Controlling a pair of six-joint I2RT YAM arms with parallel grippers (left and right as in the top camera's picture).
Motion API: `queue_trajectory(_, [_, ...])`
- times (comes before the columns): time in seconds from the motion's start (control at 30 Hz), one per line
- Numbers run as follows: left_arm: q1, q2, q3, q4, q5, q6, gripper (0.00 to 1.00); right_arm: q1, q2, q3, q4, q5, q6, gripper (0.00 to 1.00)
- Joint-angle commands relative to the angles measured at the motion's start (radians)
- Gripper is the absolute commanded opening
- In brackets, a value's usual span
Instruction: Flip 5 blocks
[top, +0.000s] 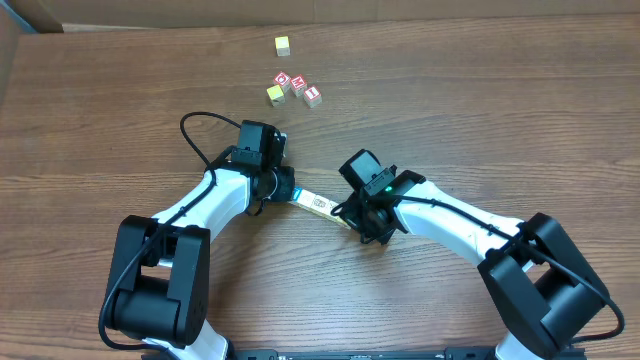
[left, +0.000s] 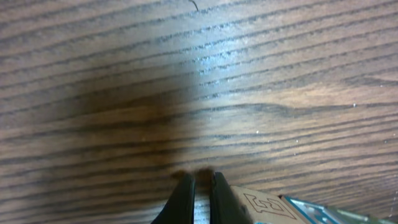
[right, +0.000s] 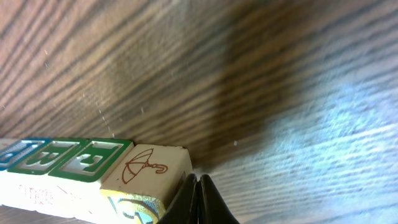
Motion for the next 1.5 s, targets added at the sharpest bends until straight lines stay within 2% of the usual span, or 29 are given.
queue_trajectory(0.0, [-0.008,0.024,-0.006,0.005,0.018,0.023,0.04,0.042,0.003,-0.007,0.01,0.01,0.073,0.04])
queue_trajectory(0.67, [-0.008,0.027,-0.006,0.051,0.072,0.041,0.04,0.171,0.003,-0.007,0.04,0.024,0.454,0.04])
queue_trajectory(0.97, [-0.008,0.027,-0.006,0.062,0.074,0.041,0.04,0.211,0.003,-0.007,0.13,0.024,0.524,0.04])
queue_trajectory(1.3, [-0.008,0.027,-0.006,0.083,0.074,0.041,0.04,0.216,0.003,-0.007,0.134,0.024,0.568,0.04])
queue_trajectory(1.47, [-0.008,0.027,-0.006,0.094,0.073,0.04,0.04,0.244,0.003,-0.007,0.134,0.025,0.636,0.07])
